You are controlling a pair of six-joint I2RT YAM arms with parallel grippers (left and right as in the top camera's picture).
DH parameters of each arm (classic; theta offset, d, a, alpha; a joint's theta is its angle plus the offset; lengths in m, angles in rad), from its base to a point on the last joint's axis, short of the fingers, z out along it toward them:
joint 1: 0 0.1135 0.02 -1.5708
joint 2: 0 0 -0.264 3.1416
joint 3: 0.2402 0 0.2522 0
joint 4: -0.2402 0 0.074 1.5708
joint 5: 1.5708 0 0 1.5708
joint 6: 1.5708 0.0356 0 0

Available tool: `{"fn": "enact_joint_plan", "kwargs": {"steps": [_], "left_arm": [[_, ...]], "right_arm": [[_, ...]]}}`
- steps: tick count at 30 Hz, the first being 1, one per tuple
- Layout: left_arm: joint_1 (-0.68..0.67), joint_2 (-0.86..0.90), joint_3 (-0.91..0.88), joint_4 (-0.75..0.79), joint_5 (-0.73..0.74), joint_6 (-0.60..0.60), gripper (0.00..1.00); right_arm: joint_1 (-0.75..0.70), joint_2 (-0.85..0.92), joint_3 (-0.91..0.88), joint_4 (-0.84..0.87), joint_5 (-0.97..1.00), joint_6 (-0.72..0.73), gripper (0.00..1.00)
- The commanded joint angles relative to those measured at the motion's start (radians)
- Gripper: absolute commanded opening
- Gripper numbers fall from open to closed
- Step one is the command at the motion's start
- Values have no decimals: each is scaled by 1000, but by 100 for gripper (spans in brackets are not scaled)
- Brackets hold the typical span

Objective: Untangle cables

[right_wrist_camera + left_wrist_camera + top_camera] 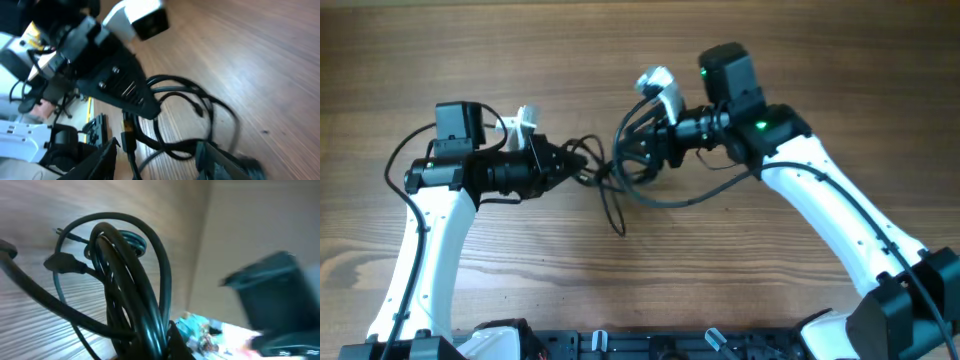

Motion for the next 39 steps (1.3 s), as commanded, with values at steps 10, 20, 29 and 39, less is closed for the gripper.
{"fn": "enact_joint_plan", "kwargs": {"steps": [10, 20, 29, 39], "left_arm": [[2, -6, 3, 163, 348, -78, 4], [2, -6, 3, 176, 347, -80, 4], [2, -6, 3, 177, 111, -81, 4], [2, -6, 3, 95, -270, -126, 4]], "right_arm": [[103, -22, 16, -44, 123, -137, 45], [103, 16, 16, -23, 107, -109, 4], [-71, -31, 16, 35, 85, 151, 4], [-334, -44, 16, 77, -131, 327, 8]]}}
